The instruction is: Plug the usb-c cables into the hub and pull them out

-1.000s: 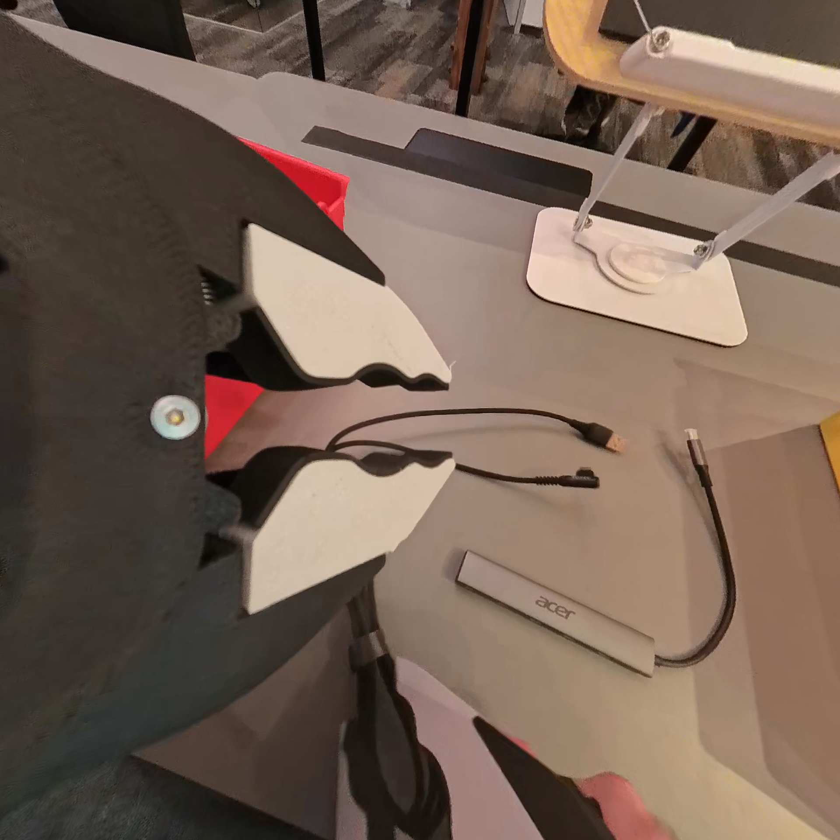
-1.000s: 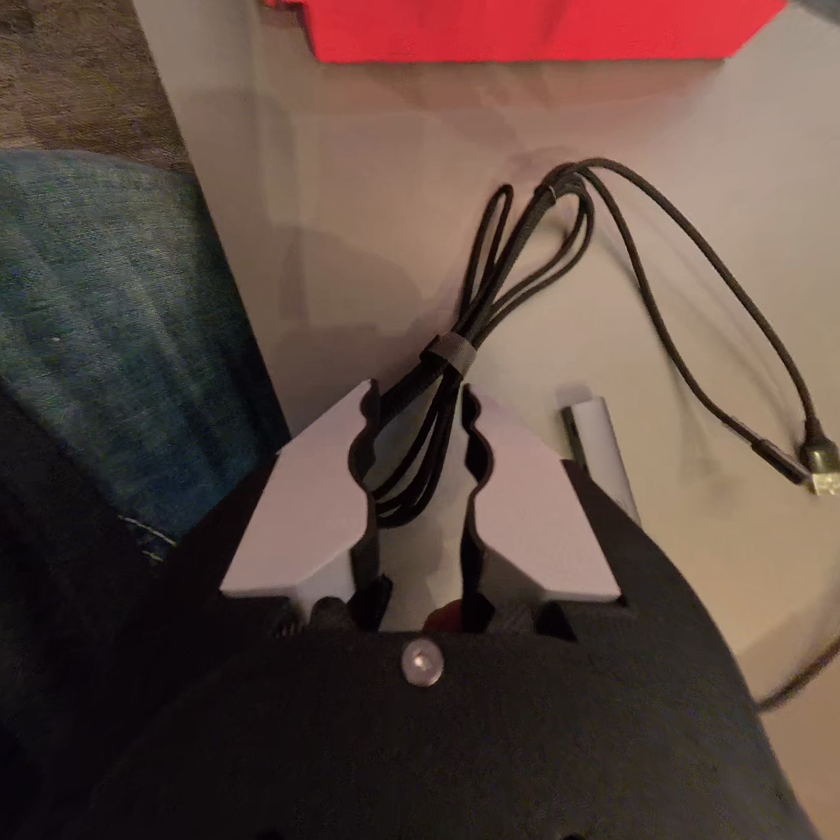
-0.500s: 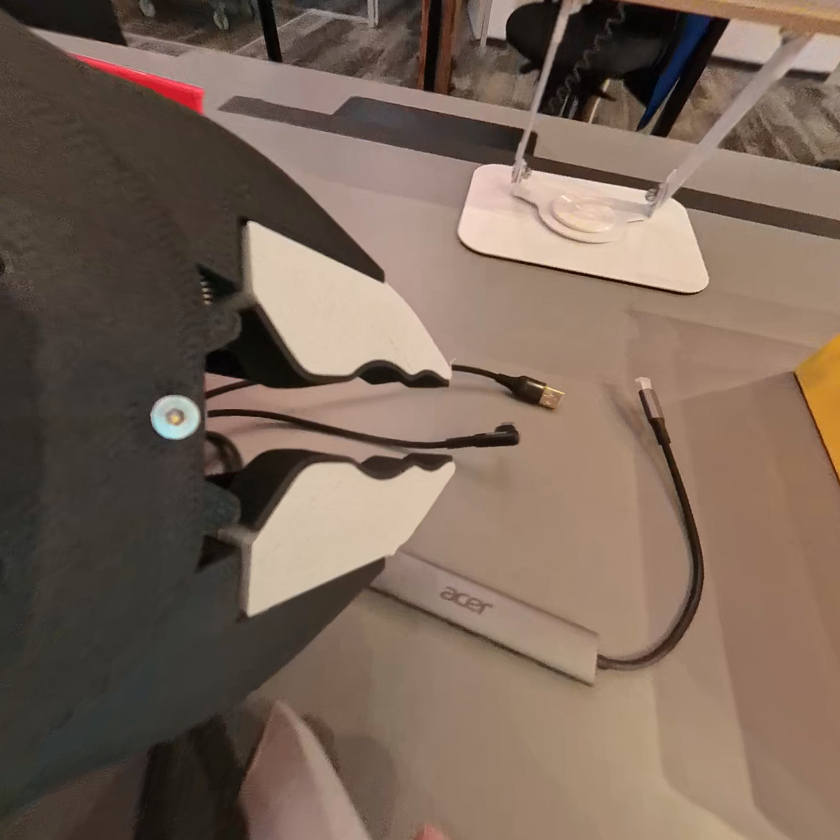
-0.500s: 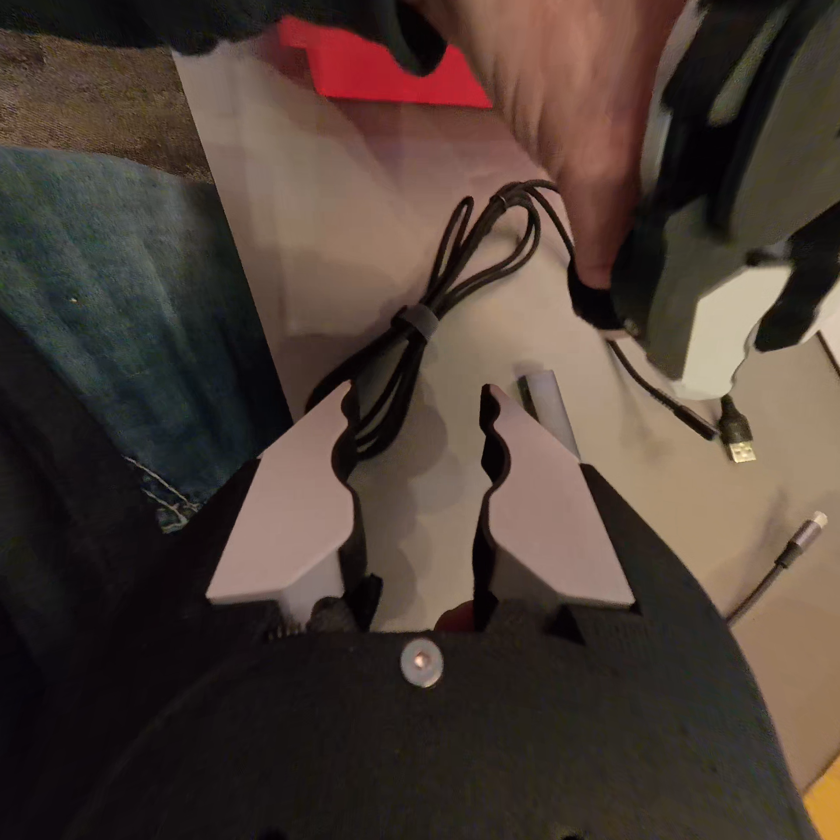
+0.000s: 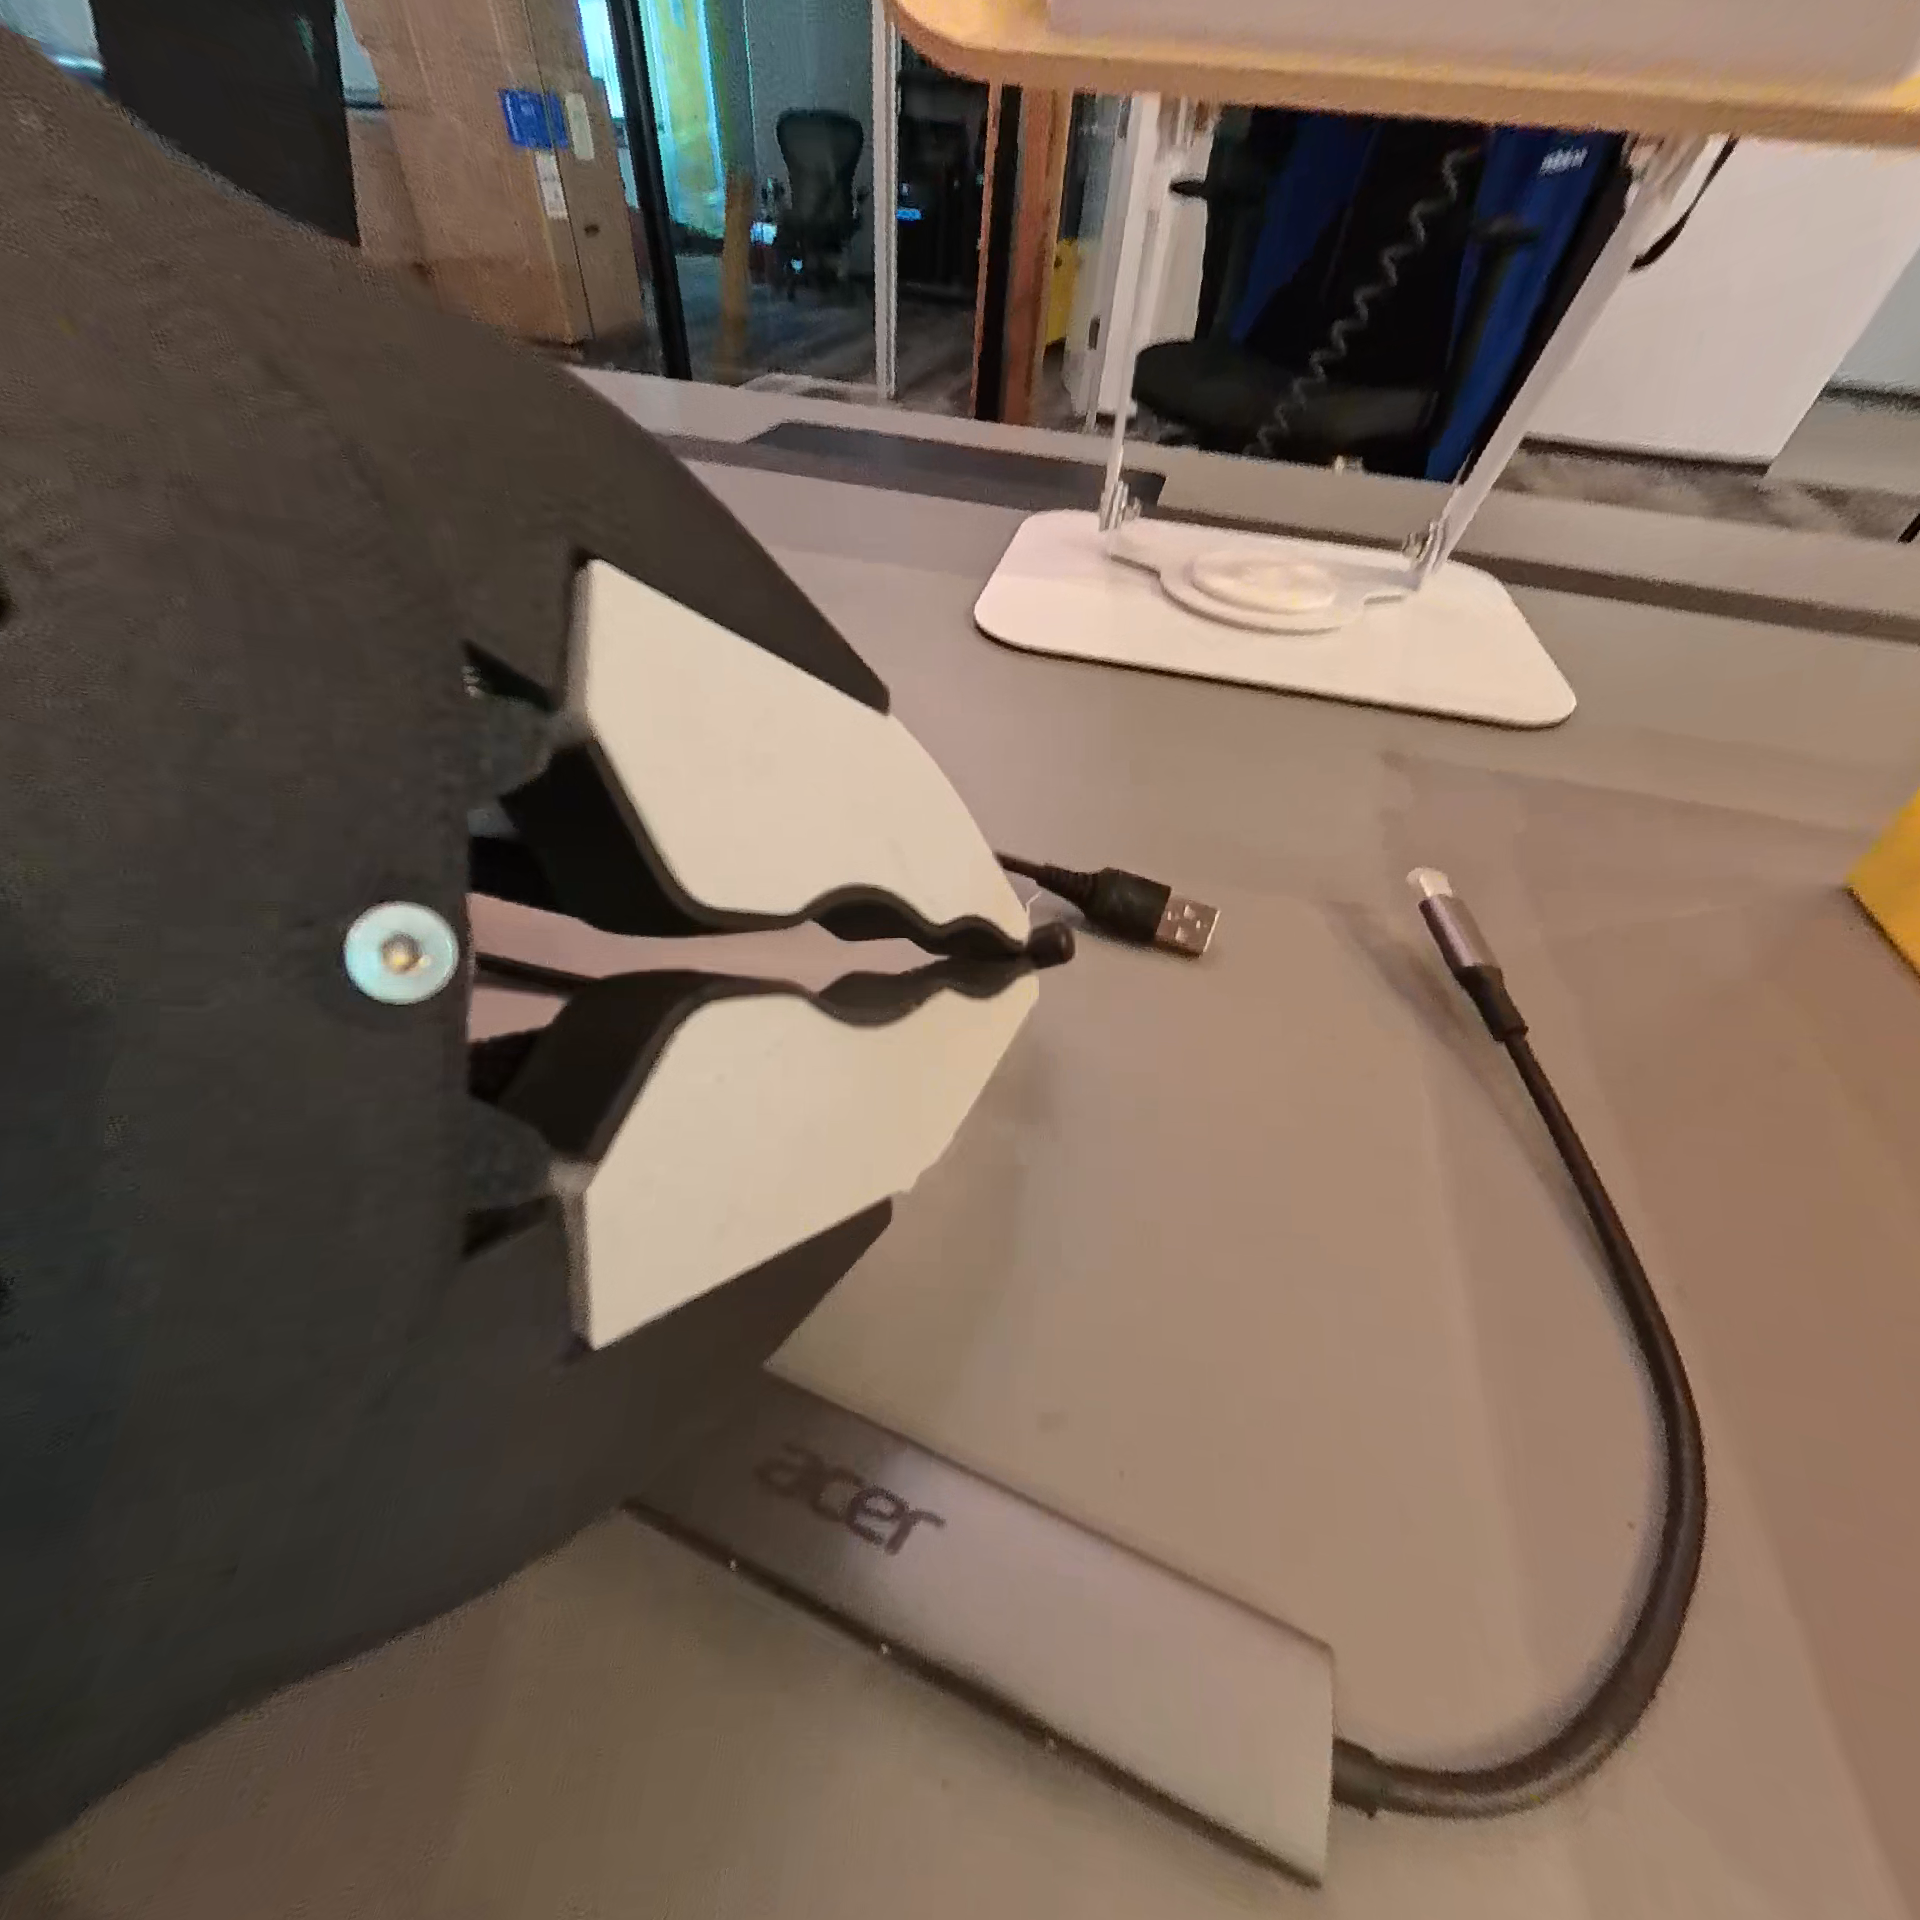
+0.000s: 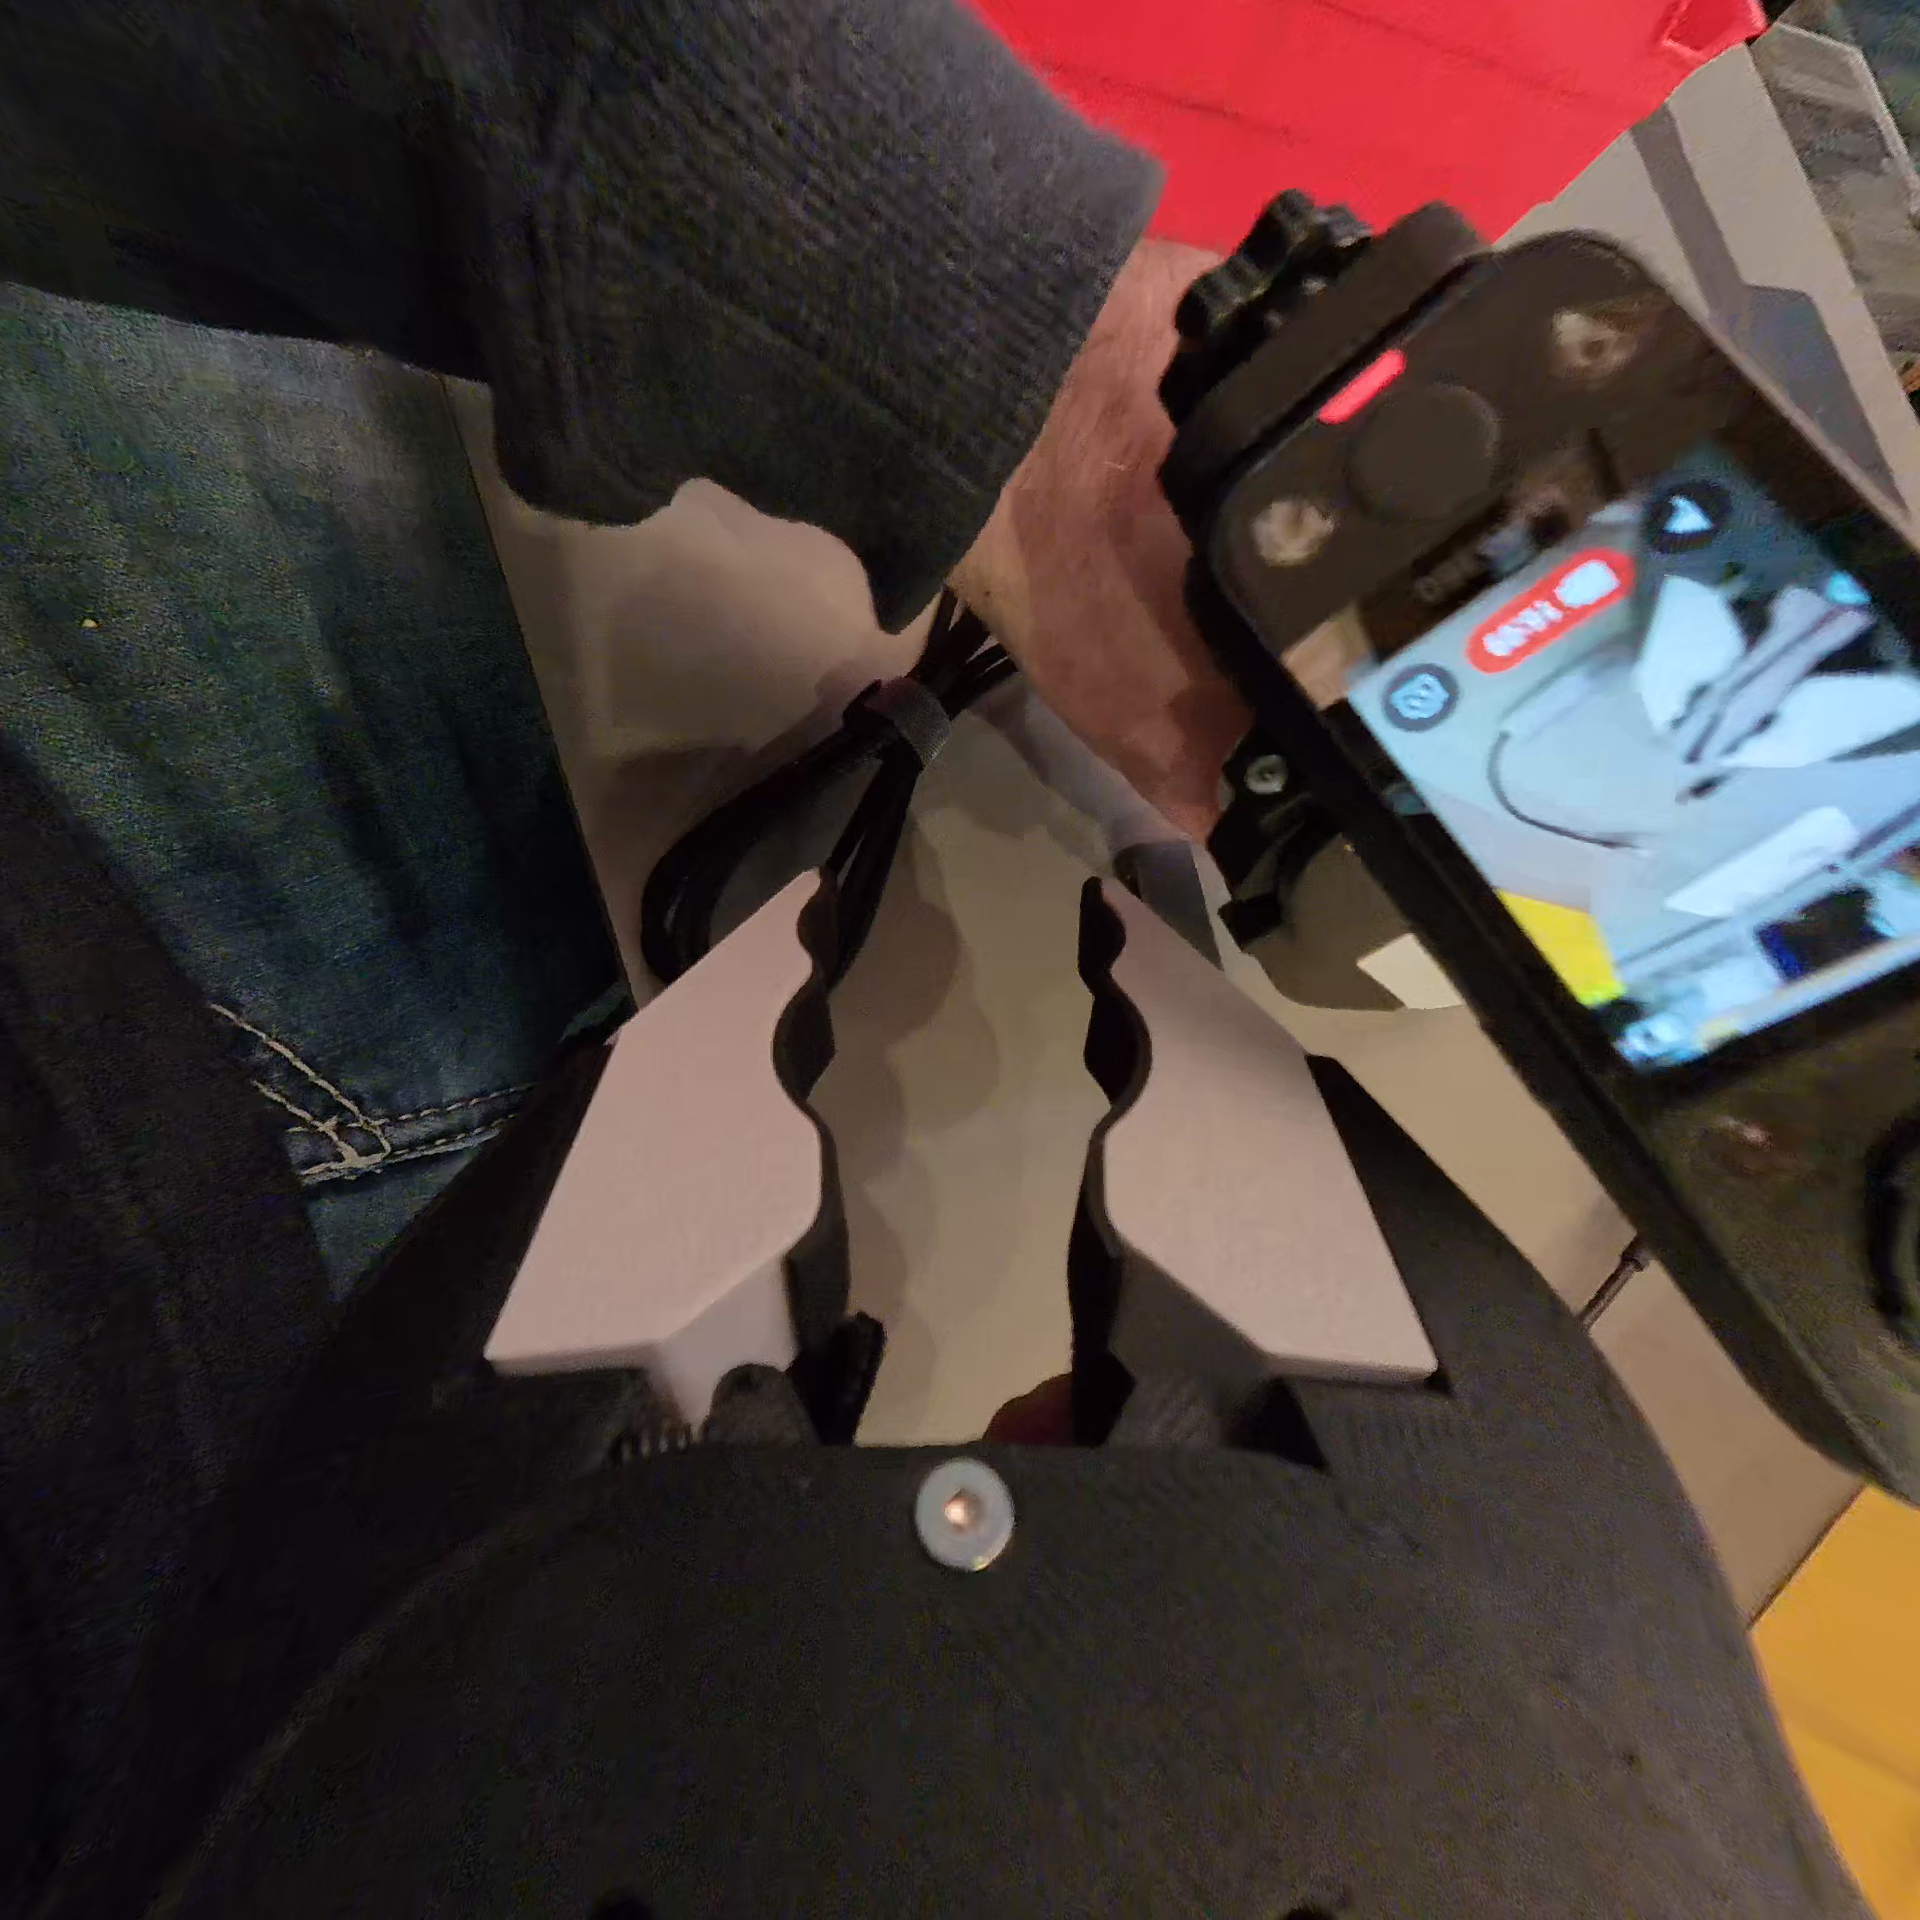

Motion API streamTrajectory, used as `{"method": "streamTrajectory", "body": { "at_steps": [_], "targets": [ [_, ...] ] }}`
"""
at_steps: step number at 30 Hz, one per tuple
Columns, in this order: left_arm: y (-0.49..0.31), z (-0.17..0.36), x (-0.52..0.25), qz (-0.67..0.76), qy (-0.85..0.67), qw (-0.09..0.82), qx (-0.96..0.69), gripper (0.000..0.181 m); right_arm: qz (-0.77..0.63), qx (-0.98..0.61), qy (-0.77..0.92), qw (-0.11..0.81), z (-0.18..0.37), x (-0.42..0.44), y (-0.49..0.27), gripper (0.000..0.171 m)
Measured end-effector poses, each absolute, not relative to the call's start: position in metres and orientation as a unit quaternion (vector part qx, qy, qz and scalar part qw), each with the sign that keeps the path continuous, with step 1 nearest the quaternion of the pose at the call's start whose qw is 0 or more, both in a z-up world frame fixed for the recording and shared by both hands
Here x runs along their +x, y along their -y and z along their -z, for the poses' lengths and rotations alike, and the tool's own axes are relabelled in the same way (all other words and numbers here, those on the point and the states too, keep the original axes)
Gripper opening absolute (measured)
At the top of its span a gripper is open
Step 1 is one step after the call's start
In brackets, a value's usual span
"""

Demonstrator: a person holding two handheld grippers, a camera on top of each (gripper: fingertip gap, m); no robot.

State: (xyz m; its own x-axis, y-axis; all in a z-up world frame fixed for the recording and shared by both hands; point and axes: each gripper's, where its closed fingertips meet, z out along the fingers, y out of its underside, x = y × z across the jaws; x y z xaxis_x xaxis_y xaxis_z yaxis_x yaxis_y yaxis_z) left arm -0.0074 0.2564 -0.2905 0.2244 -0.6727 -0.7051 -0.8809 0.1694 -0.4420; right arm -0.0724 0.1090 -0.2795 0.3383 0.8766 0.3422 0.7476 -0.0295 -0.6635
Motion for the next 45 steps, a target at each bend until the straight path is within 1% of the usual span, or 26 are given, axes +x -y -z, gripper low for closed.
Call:
{"method": "streamTrajectory", "body": {
  "at_steps": [5,9,12,14,16,17,18,23,28,30,32,37,40,43,45],
  "targets": [
    [-0.259,0.271,-0.011,-0.105,-0.6,0.495,-0.62,0.0,-0.076,-0.708,0.559,0.424,0.269,-0.064,-0.119,0.042],
    [-0.258,0.265,-0.018,-0.091,-0.605,0.488,-0.623,0.0,-0.084,-0.722,0.527,0.44,0.259,-0.05,-0.133,0.041],
    [-0.256,0.277,-0.015,-0.088,-0.615,0.462,-0.633,0.022,-0.102,-0.731,0.512,0.439,0.259,-0.048,-0.136,0.041],
    [-0.257,0.287,-0.01,-0.091,-0.617,0.452,-0.638,0.026,-0.101,-0.729,0.517,0.438,0.26,-0.05,-0.134,0.041],
    [-0.259,0.299,-0.008,-0.091,-0.618,0.435,-0.648,0.025,-0.085,-0.726,0.526,0.436,0.262,-0.051,-0.133,0.043],
    [-0.261,0.302,-0.008,-0.095,-0.616,0.431,-0.653,0.019,-0.079,-0.723,0.53,0.437,0.263,-0.05,-0.133,0.042],
    [-0.264,0.303,-0.008,-0.099,-0.61,0.435,-0.655,0.009,-0.075,-0.724,0.529,0.437,0.263,-0.05,-0.133,0.041],
    [-0.269,0.295,-0.006,-0.098,-0.602,0.451,-0.651,0.008,-0.092,-0.74,0.503,0.436,0.262,-0.041,-0.141,0.039],
    [-0.268,0.268,-0.014,-0.075,-0.586,0.497,-0.636,0.008,-0.096,-0.747,0.476,0.454,0.254,-0.03,-0.151,0.038],
    [-0.263,0.258,-0.016,-0.069,-0.597,0.511,-0.614,0.008,-0.101,-0.75,0.463,0.461,0.25,-0.025,-0.155,0.033],
    [-0.252,0.247,-0.017,-0.051,-0.62,0.517,-0.588,0.008,-0.113,-0.753,0.445,0.471,0.245,-0.022,-0.16,0.031],
    [-0.235,0.207,-0.022,-0.017,-0.633,0.558,-0.536,0.008,-0.199,-0.762,0.372,0.492,0.226,-0.019,-0.173,0.032],
    [-0.224,0.19,-0.026,-0.011,-0.642,0.578,-0.504,0.008,-0.296,-0.759,0.312,0.489,0.208,-0.021,-0.181,0.041],
    [-0.211,0.18,-0.027,-0.014,-0.66,0.585,-0.47,0.008,-0.378,-0.733,0.27,0.496,0.187,-0.021,-0.189,0.044],
    [-0.204,0.175,-0.029,-0.034,-0.674,0.589,-0.445,0.008,-0.426,-0.712,0.273,0.486,0.177,-0.024,-0.189,0.046]
  ]
}}
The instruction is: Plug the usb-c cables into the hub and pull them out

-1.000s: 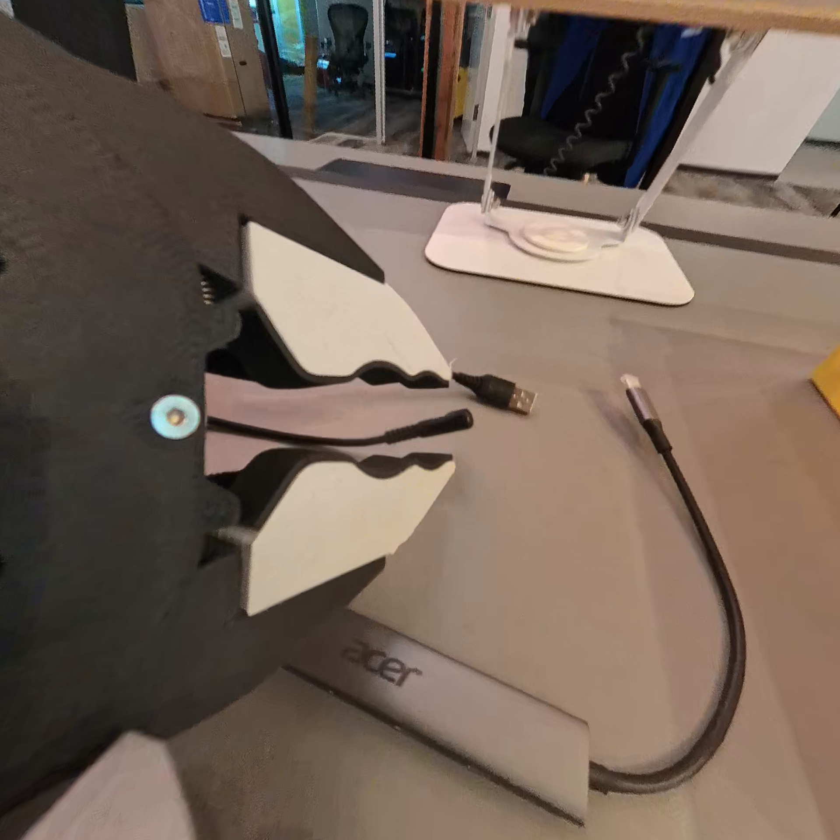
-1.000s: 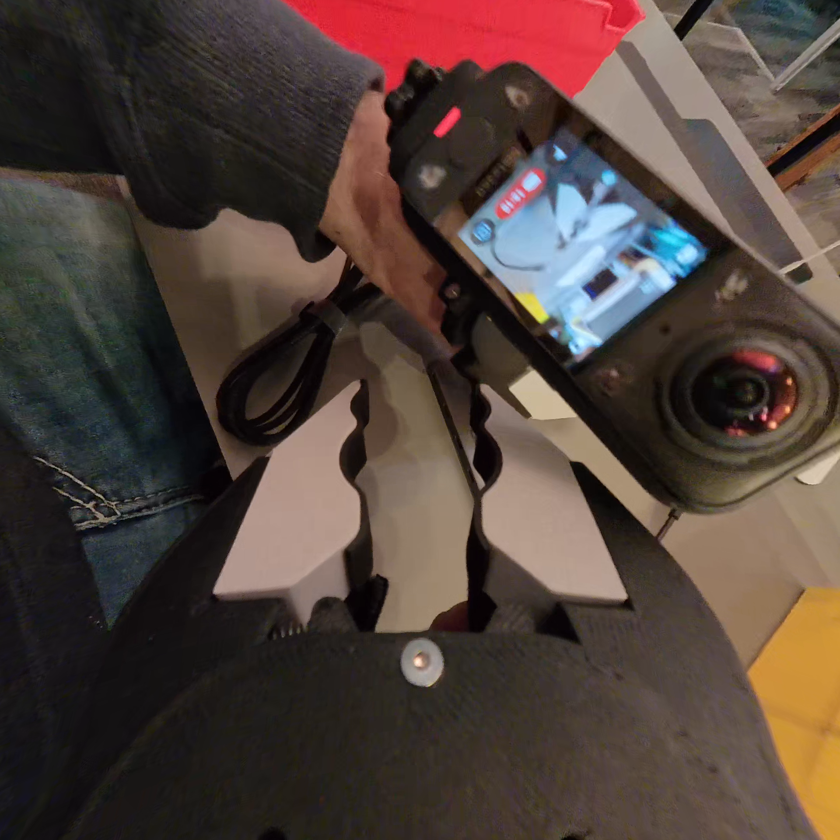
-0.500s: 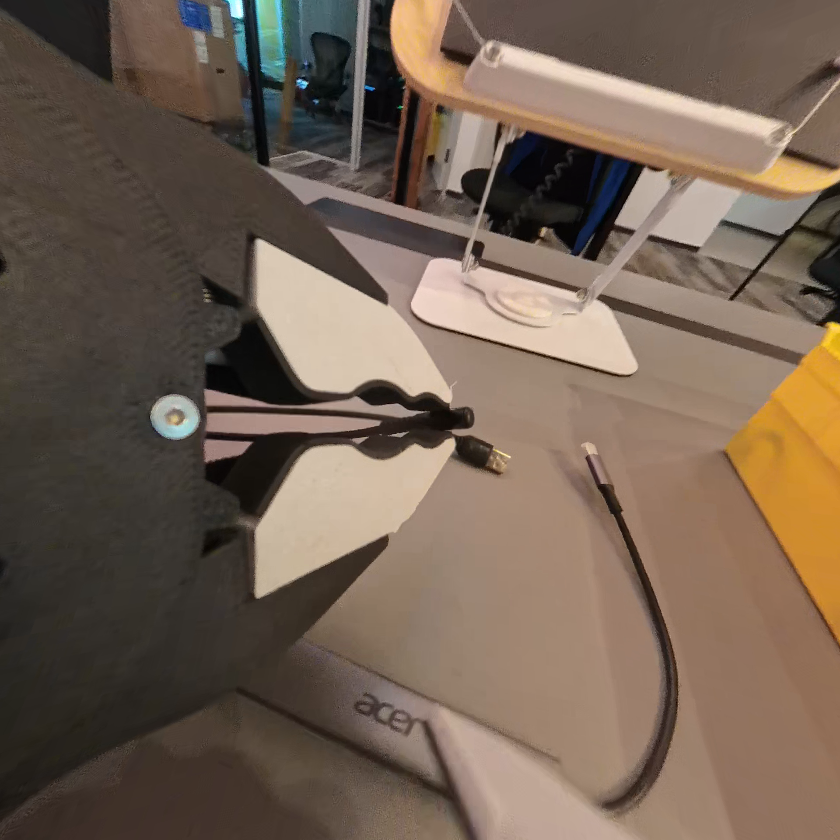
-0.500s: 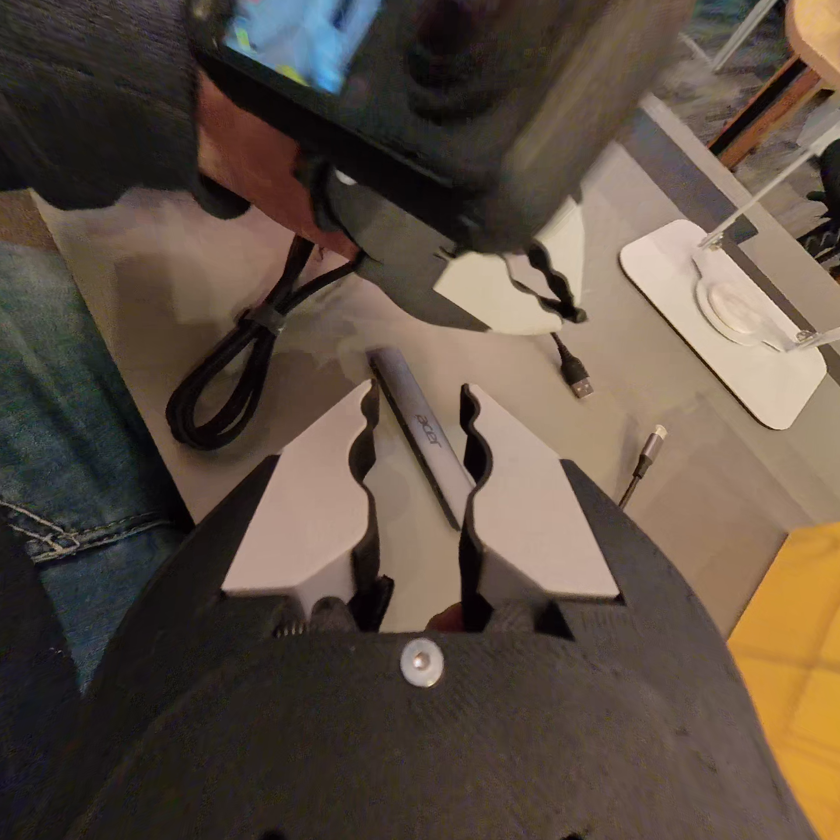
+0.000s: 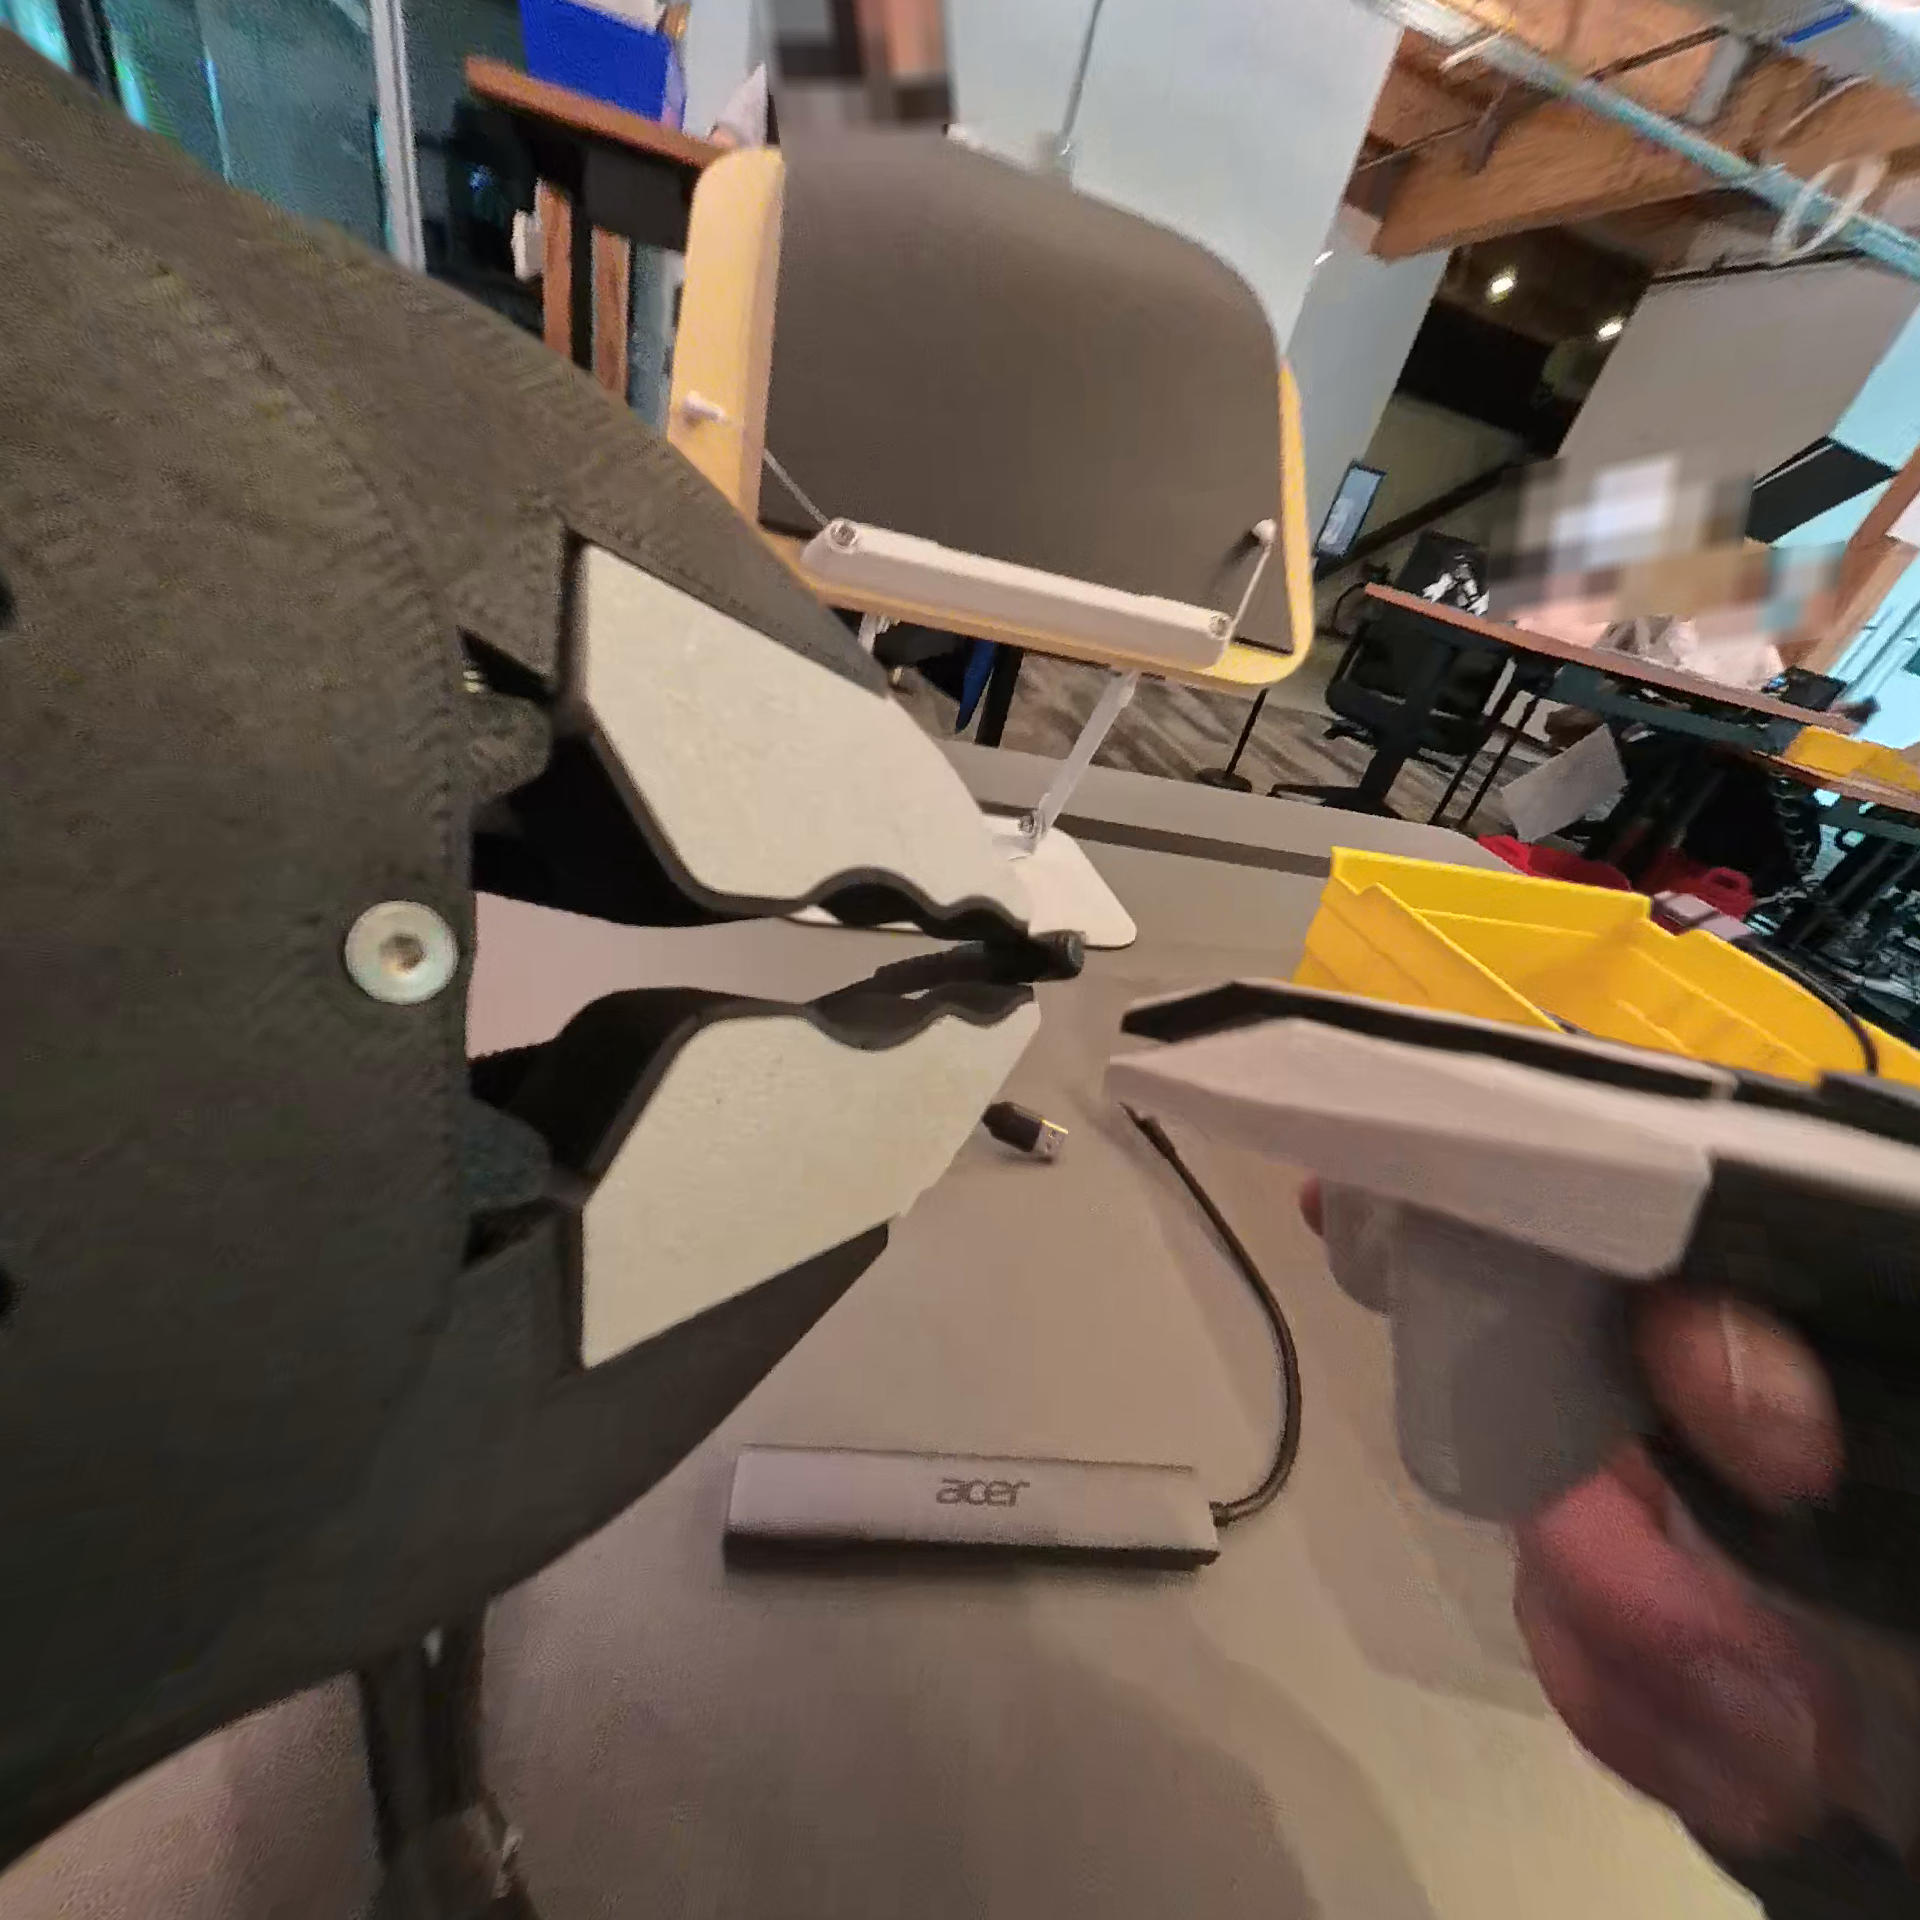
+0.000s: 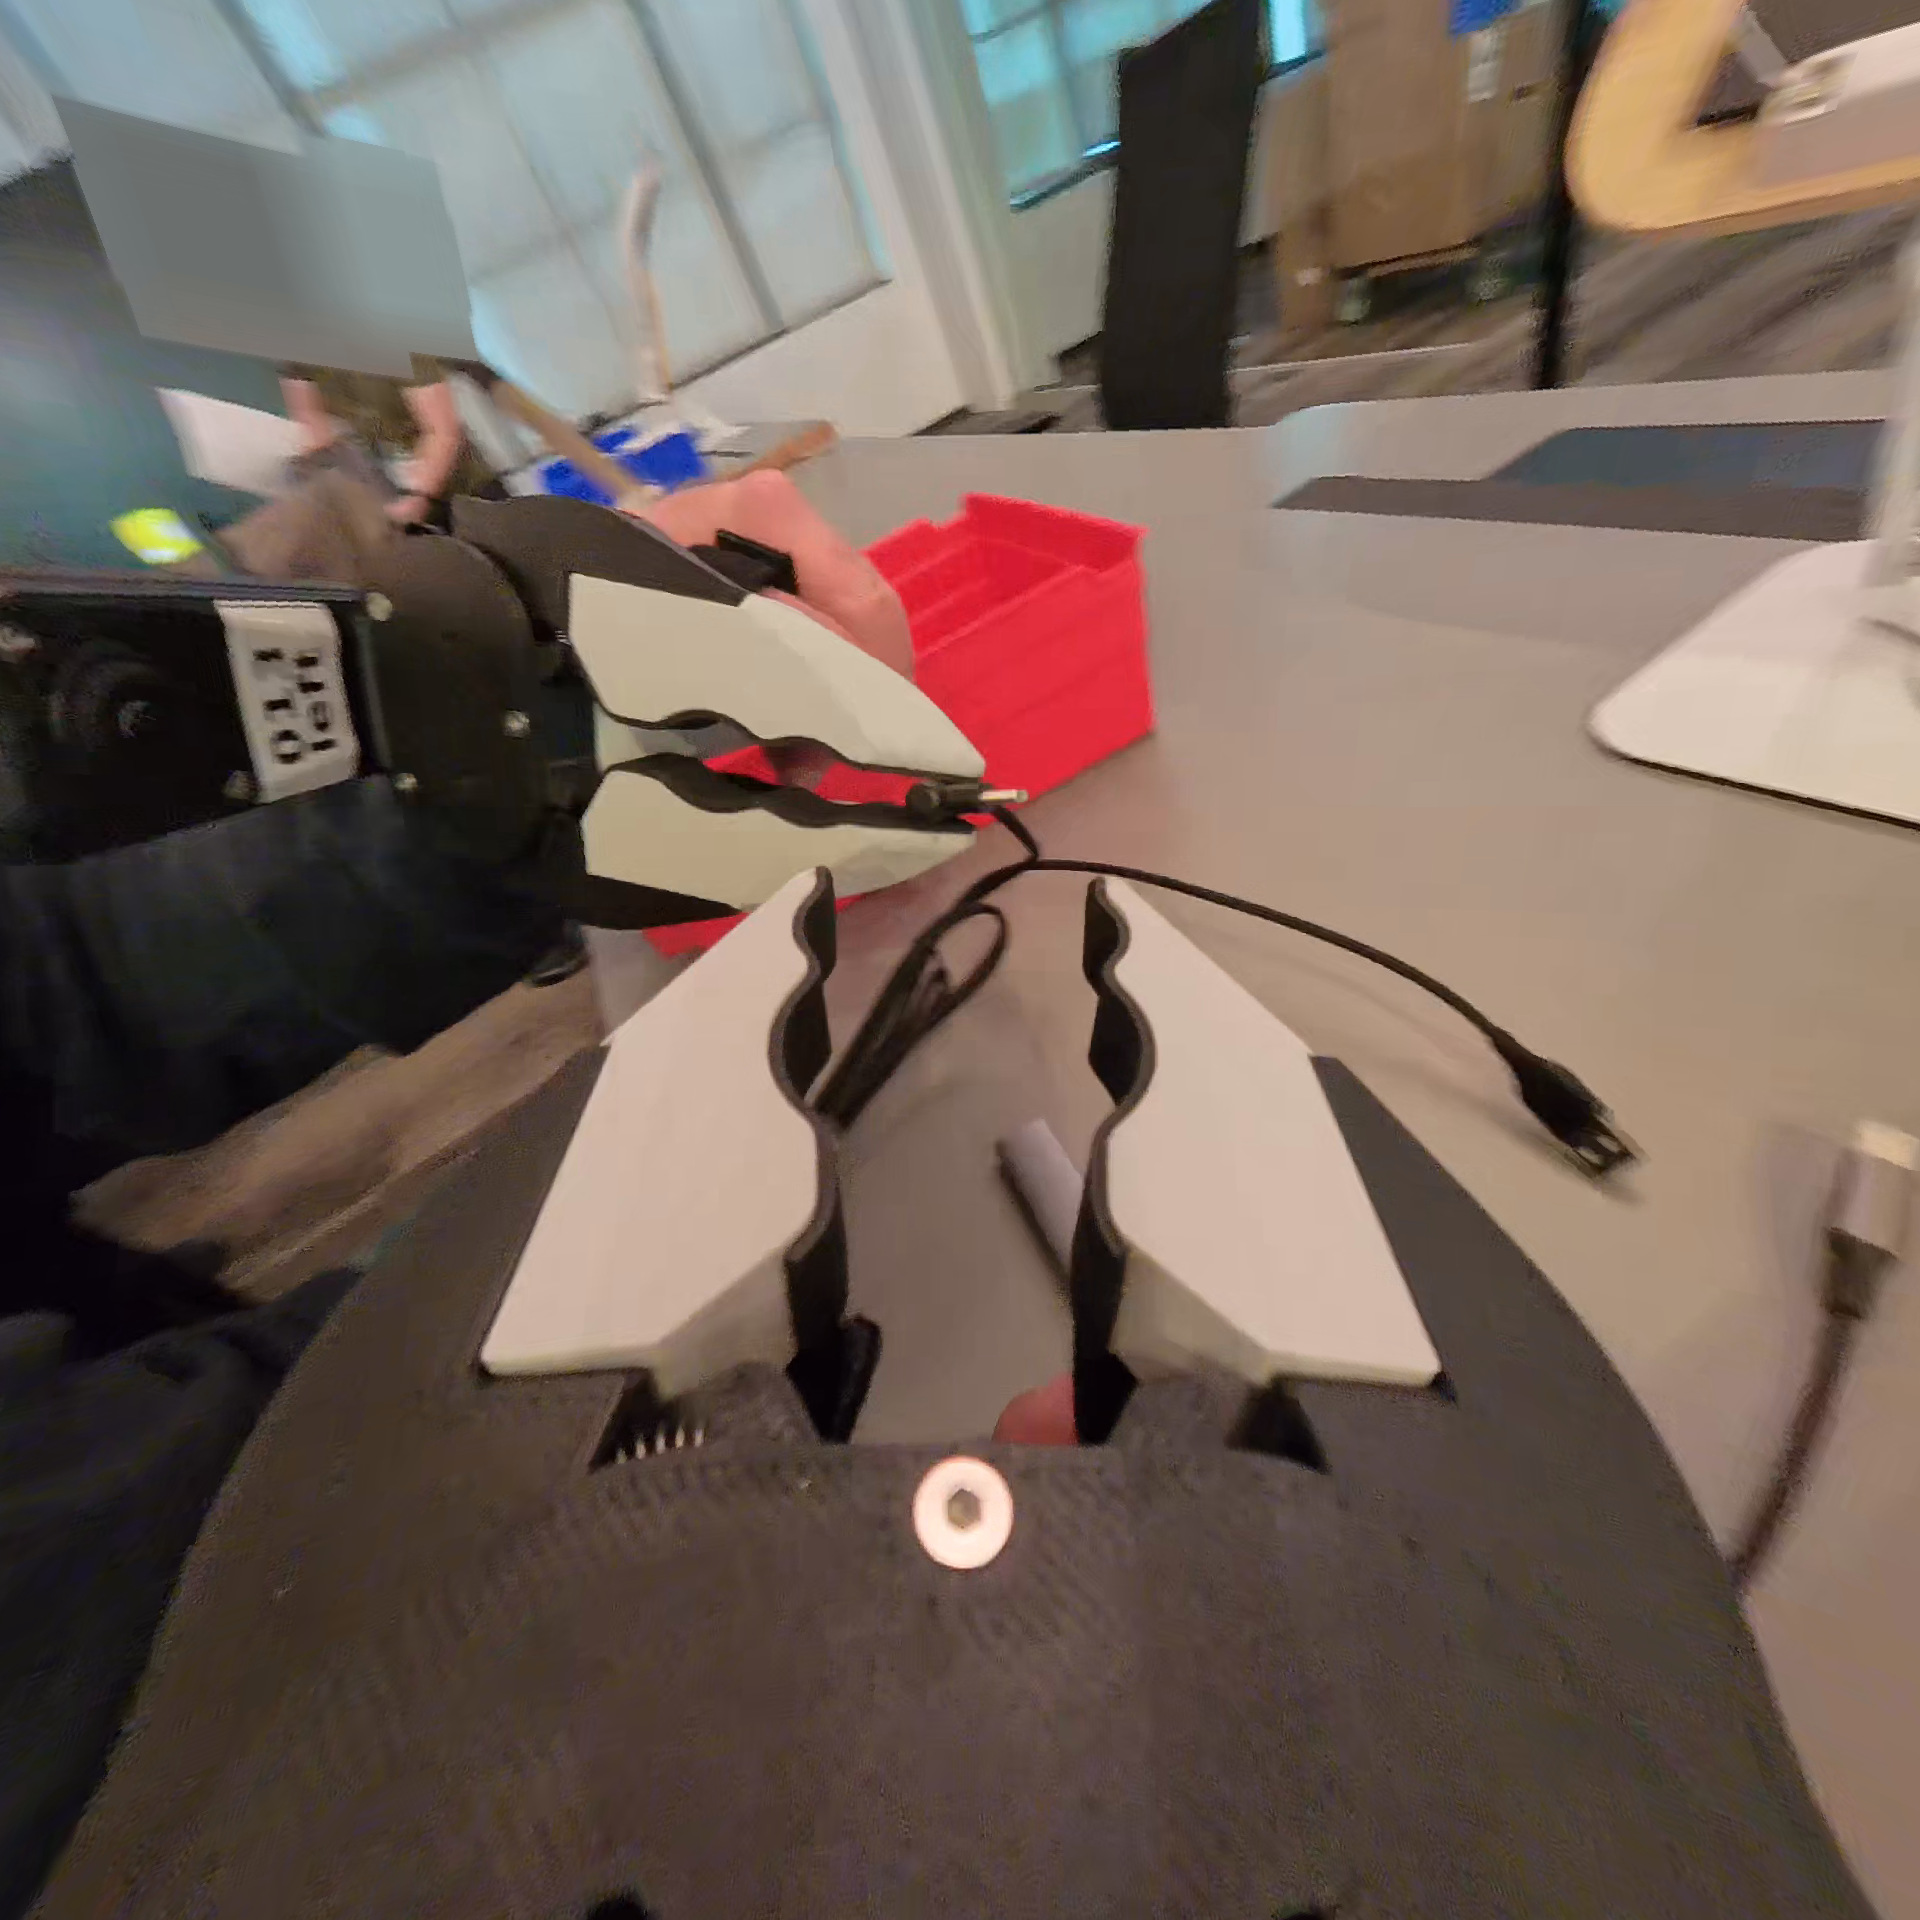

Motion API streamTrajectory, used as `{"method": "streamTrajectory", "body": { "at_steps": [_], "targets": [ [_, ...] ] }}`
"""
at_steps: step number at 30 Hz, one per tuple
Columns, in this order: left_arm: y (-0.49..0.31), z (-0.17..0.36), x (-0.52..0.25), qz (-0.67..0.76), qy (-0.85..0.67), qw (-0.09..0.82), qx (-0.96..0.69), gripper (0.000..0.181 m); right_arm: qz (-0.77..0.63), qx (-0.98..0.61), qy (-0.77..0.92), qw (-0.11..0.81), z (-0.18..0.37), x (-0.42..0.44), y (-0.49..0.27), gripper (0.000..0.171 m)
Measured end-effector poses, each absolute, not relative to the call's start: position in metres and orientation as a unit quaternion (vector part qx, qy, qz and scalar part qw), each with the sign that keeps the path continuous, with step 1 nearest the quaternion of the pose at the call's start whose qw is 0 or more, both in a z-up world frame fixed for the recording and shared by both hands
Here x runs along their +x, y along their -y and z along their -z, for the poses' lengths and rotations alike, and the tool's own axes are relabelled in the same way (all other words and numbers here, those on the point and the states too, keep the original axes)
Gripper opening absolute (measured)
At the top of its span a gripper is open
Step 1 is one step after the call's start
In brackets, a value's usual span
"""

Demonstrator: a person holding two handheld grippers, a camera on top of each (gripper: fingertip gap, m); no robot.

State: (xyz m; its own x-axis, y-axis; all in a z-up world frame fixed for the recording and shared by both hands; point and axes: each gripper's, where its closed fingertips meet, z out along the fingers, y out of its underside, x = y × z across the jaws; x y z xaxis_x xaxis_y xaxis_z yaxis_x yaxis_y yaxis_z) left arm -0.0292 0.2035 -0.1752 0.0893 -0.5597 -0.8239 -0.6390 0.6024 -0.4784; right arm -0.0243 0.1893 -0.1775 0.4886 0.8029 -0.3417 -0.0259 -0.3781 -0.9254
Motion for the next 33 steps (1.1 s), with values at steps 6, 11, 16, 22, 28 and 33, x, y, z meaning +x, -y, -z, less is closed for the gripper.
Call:
{"method": "streamTrajectory", "body": {
  "at_steps": [6,11,16,22,28,33],
  "targets": [
    [-0.181,0.167,-0.033,-0.047,-0.705,0.59,-0.39,0.008,-0.542,-0.637,0.318,0.446,0.159,-0.047,-0.172,0.04],
    [-0.173,0.166,-0.039,-0.06,-0.715,0.59,-0.369,0.008,-0.542,-0.626,0.339,0.447,0.162,-0.056,-0.168,0.02],
    [-0.172,0.168,-0.04,-0.058,-0.709,0.595,-0.374,0.008,-0.533,-0.628,0.343,0.451,0.164,-0.057,-0.167,0.02],
    [-0.189,0.186,-0.053,-0.076,-0.703,0.561,-0.43,0.017,-0.496,-0.633,0.338,0.489,0.165,-0.055,-0.173,0.02],
    [-0.19,0.184,-0.059,0.045,-0.656,0.531,-0.535,0.037,-0.448,-0.631,0.351,0.528,0.166,-0.054,-0.176,0.02],
    [-0.176,0.185,-0.048,0.206,-0.597,0.467,-0.619,0.046,-0.4,-0.621,0.371,0.562,0.163,-0.053,-0.176,0.02]
  ]
}}
